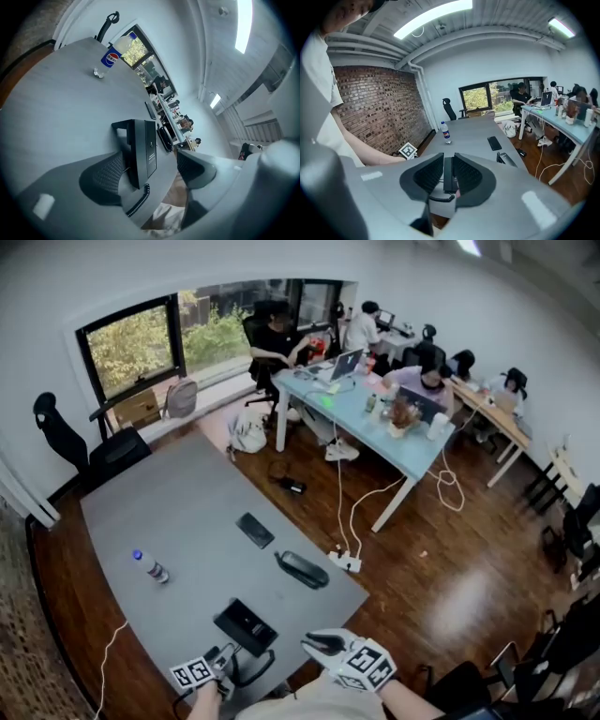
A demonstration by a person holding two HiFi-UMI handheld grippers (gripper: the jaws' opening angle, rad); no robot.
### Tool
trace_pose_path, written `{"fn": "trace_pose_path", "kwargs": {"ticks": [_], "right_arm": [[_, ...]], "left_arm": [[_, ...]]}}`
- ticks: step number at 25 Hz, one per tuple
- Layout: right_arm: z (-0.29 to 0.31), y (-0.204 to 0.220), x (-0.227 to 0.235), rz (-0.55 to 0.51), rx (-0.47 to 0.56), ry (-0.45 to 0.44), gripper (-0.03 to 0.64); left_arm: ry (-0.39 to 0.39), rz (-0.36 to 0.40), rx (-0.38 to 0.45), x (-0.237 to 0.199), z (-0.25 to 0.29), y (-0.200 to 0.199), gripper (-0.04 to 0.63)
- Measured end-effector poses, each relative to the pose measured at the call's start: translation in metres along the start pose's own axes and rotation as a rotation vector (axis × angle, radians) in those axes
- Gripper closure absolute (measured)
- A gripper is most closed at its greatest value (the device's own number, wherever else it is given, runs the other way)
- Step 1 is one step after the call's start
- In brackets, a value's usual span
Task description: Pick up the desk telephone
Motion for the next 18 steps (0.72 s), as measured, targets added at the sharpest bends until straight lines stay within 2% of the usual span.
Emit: {"fn": "trace_pose_path", "kwargs": {"ticks": [7,13,18], "right_arm": [[0.001,-0.014,0.012,-0.025,0.008,-0.012,0.565],[-0.003,-0.019,0.036,-0.037,0.005,-0.008,0.565],[-0.005,-0.024,0.053,-0.055,-0.035,-0.020,0.565]], "left_arm": [[-0.020,-0.004,-0.058,-0.022,0.043,0.002,0.212],[-0.007,-0.002,-0.042,-0.028,0.070,-0.010,0.204],[-0.008,-0.003,-0.032,-0.028,0.089,-0.013,0.204]]}}
Point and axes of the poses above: the fingertips, and each gripper's own axes: z forward along the fingers, x to its right, y out of its underside, the point moved 4 cm from there along -z, backward along the fingers, and after that the axes turned 4 degrees about x, right-handed, at the moved point
